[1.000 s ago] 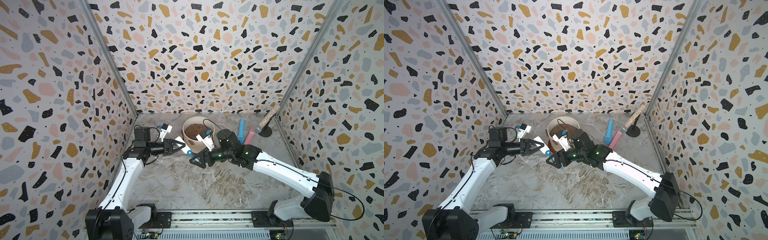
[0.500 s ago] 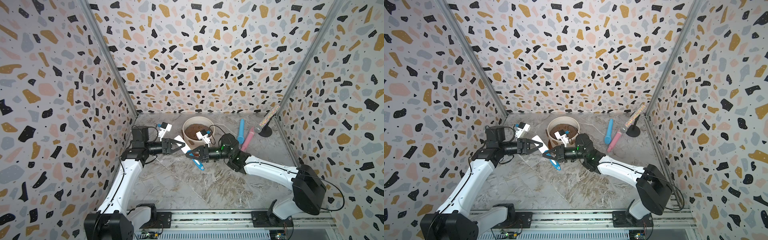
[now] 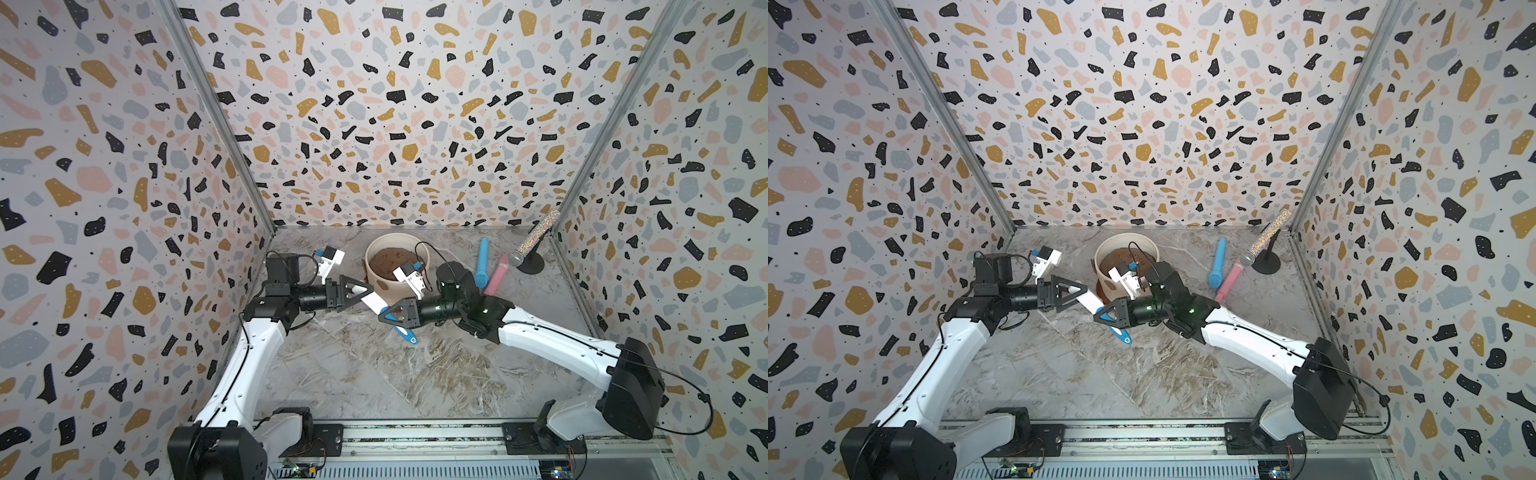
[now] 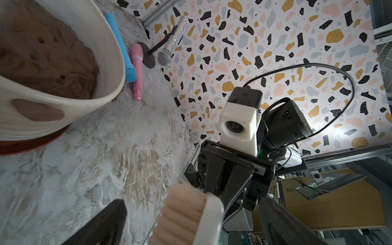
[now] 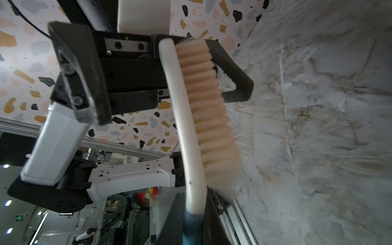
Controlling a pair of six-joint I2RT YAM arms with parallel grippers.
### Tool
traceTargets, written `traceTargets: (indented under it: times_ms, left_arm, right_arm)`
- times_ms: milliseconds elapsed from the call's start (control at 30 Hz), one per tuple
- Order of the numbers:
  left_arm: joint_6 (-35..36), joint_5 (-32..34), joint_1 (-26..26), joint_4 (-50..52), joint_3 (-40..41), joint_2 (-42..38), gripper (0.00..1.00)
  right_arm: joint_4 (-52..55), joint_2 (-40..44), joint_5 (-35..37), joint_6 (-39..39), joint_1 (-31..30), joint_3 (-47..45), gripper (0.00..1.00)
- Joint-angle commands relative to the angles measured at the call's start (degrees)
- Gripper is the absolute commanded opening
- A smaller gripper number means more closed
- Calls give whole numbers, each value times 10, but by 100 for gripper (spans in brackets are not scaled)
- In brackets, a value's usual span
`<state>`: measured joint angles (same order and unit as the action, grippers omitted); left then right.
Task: Scrub the dried mud off the ceramic pot
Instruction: Pick up the brush from the center of the board, then brush off the soil from the pot.
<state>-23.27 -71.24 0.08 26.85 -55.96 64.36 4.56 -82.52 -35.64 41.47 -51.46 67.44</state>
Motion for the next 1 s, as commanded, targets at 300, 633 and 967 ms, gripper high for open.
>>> traceTargets:
  times_ms: [300,633,967]
  left_arm:
    - [339,477,17,261,-134,30,100]
    - [370,620,60,300,-160,102,100]
    - [404,602,123,261,-103,161,100]
  right_arm:
    - [447,-11,261,-347,-8,125,0]
    - [428,-126,238,-192,-19,257,0]
    - [508,-257,296,-186,-23,446,0]
